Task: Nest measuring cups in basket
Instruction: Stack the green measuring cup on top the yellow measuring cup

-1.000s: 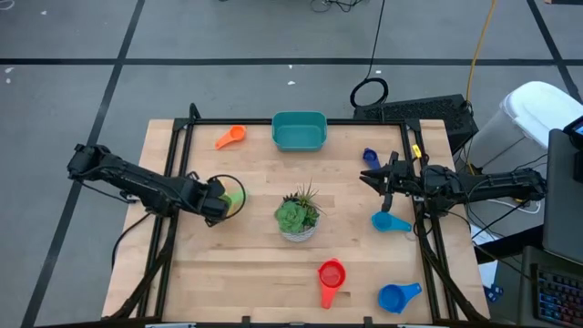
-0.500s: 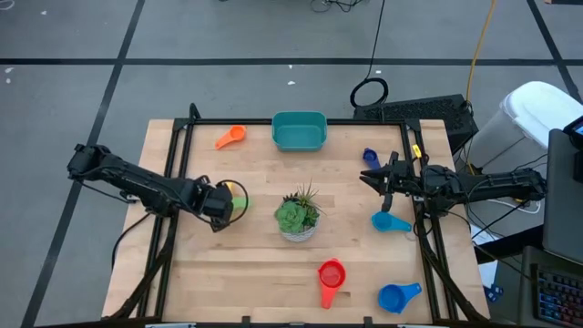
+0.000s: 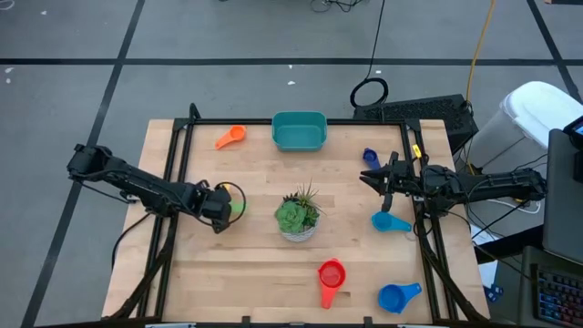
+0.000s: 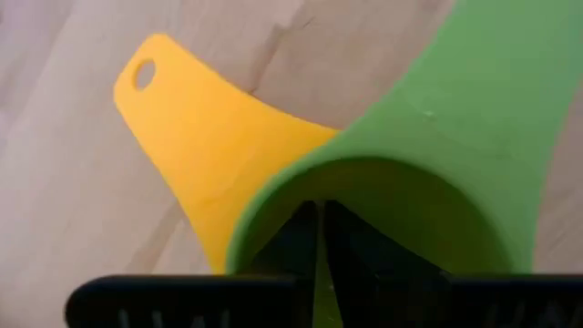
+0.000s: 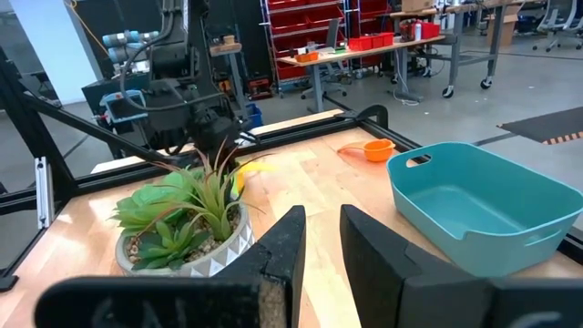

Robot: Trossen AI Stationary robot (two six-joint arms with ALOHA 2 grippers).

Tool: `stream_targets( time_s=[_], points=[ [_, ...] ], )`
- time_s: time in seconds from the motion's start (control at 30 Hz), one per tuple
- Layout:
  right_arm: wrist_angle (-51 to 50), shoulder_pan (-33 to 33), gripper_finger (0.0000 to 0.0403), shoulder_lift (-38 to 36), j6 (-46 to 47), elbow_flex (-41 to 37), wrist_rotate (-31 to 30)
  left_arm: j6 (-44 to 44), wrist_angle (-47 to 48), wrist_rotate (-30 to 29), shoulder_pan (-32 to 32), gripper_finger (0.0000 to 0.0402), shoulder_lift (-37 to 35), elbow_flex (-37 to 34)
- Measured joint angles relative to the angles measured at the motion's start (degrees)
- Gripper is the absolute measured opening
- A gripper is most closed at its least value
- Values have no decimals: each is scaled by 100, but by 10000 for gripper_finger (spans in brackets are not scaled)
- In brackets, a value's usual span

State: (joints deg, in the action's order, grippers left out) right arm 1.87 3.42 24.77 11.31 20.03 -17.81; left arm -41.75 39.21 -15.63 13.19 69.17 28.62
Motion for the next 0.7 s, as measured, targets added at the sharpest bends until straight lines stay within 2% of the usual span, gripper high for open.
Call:
stream_targets(
  time_s=[0.33,0.7],
  points=[
    [2,0,68,-2,59,0,-4,705,-1973,769,7,31,4,0],
    [2,0,68,-2,68,0,-6,435,-2149,867,282,31,4,0]
  ],
)
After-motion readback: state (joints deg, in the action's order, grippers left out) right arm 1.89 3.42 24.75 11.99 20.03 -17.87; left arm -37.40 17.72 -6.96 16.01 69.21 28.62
